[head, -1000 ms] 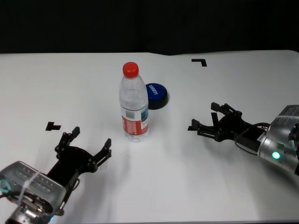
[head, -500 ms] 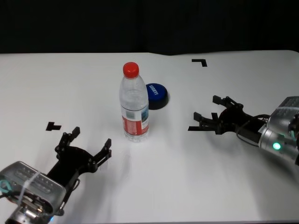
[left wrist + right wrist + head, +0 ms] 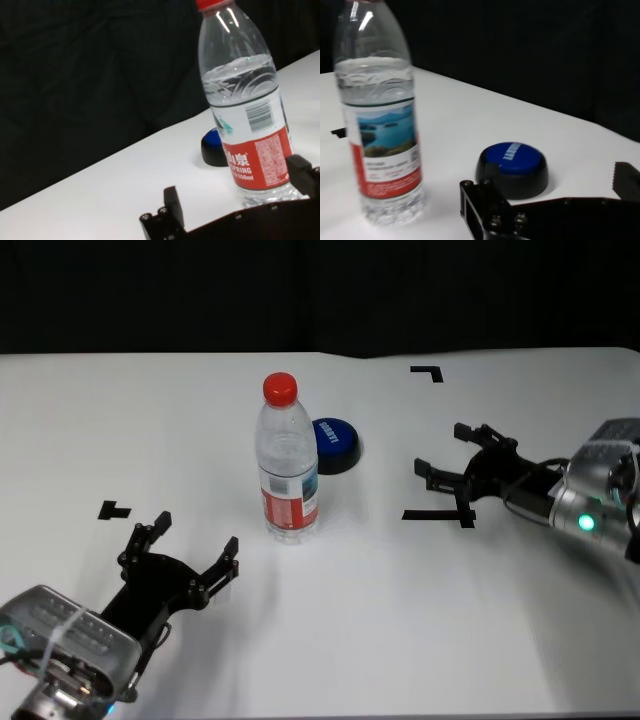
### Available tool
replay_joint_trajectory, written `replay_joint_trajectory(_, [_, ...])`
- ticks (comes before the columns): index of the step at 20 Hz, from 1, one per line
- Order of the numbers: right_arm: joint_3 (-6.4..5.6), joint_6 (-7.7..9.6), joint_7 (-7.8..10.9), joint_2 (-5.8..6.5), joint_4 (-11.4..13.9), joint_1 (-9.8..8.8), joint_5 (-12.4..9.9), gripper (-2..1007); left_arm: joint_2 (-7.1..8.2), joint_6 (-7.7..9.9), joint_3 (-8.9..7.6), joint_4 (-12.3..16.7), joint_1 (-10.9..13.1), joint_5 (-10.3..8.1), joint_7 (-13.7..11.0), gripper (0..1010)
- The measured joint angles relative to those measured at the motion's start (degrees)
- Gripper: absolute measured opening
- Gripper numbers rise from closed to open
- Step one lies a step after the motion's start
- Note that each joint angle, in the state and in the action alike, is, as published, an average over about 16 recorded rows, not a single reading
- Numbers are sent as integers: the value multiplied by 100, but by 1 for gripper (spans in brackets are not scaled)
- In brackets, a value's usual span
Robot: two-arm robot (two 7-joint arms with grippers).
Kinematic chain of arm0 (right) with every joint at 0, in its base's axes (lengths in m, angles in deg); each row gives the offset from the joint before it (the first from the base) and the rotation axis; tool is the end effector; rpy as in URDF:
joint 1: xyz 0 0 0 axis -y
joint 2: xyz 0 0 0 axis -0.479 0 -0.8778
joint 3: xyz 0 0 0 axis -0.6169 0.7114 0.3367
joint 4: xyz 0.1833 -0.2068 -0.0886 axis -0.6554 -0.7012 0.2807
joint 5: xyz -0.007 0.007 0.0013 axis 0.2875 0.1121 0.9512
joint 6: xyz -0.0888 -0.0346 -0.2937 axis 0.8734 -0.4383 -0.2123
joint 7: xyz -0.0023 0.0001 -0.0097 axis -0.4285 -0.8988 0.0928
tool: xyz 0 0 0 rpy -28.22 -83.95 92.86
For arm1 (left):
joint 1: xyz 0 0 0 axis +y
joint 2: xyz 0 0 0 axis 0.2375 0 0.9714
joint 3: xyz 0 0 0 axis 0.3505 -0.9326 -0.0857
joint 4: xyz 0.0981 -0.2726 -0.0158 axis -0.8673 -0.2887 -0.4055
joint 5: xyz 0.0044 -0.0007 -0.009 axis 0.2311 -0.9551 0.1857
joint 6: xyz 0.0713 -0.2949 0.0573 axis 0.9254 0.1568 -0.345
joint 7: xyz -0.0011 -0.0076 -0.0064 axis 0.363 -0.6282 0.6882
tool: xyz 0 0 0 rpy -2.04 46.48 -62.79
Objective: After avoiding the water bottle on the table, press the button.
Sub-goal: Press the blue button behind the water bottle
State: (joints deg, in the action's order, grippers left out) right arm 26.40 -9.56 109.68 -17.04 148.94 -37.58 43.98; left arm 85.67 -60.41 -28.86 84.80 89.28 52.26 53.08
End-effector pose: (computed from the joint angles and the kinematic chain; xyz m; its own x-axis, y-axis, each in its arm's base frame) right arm 0.4263 -0.0848 -0.2572 0.7084 -0.7011 0.0816 0.7058 0.7030 -0.0873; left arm 0.2590 0.0241 -0.3024 0.3737 0.8508 0.3694 -0.9202 0.3901 0.0322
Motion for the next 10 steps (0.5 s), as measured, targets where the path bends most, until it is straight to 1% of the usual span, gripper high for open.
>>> replay_joint_trajectory(6, [98,-147,160,-213,-611,450,80,1003,0,0,0,0,0,0,0,1003])
replay_joint_trajectory(10, [134,-259,240,-361,-1004,708,120,1003,0,0,0,0,0,0,0,1003])
